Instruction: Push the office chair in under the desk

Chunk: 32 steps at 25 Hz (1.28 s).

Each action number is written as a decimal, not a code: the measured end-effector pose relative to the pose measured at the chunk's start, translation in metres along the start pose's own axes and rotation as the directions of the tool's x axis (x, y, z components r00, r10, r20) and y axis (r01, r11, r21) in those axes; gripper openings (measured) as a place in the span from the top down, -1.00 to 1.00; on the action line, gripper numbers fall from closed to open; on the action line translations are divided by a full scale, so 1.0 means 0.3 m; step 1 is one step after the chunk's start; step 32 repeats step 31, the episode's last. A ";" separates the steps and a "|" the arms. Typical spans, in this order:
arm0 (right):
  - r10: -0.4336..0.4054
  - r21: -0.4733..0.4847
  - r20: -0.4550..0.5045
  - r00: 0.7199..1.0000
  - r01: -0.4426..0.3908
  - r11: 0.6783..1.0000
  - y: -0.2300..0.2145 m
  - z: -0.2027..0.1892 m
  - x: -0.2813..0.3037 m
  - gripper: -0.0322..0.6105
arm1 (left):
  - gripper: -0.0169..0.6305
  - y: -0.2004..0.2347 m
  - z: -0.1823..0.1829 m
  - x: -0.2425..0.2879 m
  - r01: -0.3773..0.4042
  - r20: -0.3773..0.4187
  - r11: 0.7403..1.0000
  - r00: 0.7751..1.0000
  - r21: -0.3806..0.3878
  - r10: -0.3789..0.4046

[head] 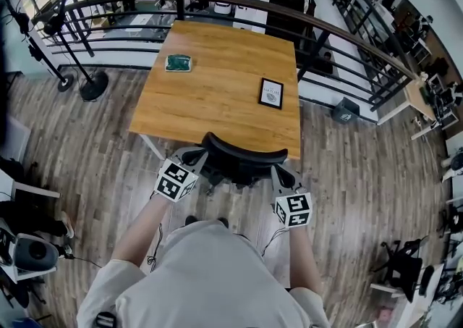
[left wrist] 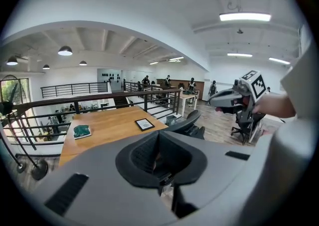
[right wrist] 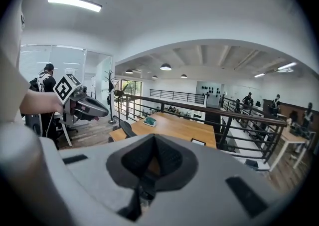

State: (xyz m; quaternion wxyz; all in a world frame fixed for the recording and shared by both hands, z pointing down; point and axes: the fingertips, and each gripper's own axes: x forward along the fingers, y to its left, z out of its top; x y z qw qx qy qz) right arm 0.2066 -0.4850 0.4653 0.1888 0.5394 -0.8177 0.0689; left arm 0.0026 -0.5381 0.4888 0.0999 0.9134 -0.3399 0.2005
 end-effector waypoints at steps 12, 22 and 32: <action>-0.032 0.033 0.064 0.997 0.030 0.999 0.016 0.058 -0.019 0.89 | 0.97 -0.011 0.038 -0.035 0.046 0.041 0.999 0.998 -0.005 -0.046; -0.038 0.057 0.099 0.994 0.032 0.998 0.011 0.075 -0.028 0.89 | 0.97 -0.025 0.034 -0.018 0.081 0.030 0.997 0.996 -0.010 -0.081; -0.024 0.050 0.101 0.995 0.019 0.999 0.039 0.078 -0.023 0.89 | 0.97 -0.016 0.043 -0.029 0.087 0.043 0.996 0.995 -0.011 -0.086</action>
